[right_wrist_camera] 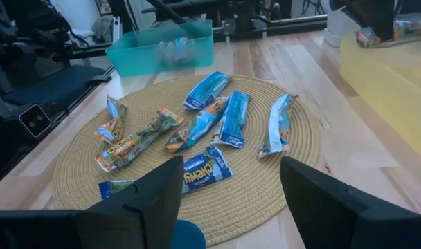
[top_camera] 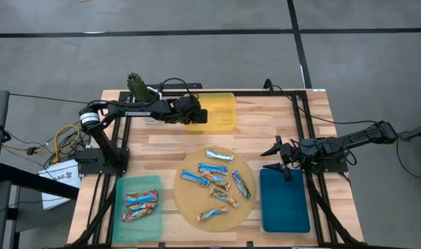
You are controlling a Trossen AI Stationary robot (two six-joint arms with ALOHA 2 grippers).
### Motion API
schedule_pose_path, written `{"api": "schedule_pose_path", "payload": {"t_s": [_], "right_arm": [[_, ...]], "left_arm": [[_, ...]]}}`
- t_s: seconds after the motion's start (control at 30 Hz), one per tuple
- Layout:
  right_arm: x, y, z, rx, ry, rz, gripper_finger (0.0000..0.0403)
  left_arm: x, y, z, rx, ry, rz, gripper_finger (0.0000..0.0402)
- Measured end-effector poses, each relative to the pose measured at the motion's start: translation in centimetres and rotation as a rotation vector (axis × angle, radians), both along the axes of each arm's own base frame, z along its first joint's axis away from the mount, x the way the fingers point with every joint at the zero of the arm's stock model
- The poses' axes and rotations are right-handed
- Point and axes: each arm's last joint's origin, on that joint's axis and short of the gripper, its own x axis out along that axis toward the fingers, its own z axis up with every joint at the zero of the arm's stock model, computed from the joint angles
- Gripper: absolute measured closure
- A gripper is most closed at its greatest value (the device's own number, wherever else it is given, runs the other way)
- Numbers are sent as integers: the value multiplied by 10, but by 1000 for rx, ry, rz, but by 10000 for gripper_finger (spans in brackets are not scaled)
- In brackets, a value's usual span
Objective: Pick and place Granola Bars by type
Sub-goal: Put the yellow granola bar into the yellow bin
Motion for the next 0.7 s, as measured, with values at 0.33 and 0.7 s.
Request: {"api": "schedule_pose_path", "payload": {"t_s": [0.33,0.7], "right_arm": [[0,0,0,0,0,0,168],[0,0,0,0,0,0,168]], "left_arm": [[0,3,-3,-1,4,19,305],[0,3,-3,-10,2,25,252]]}}
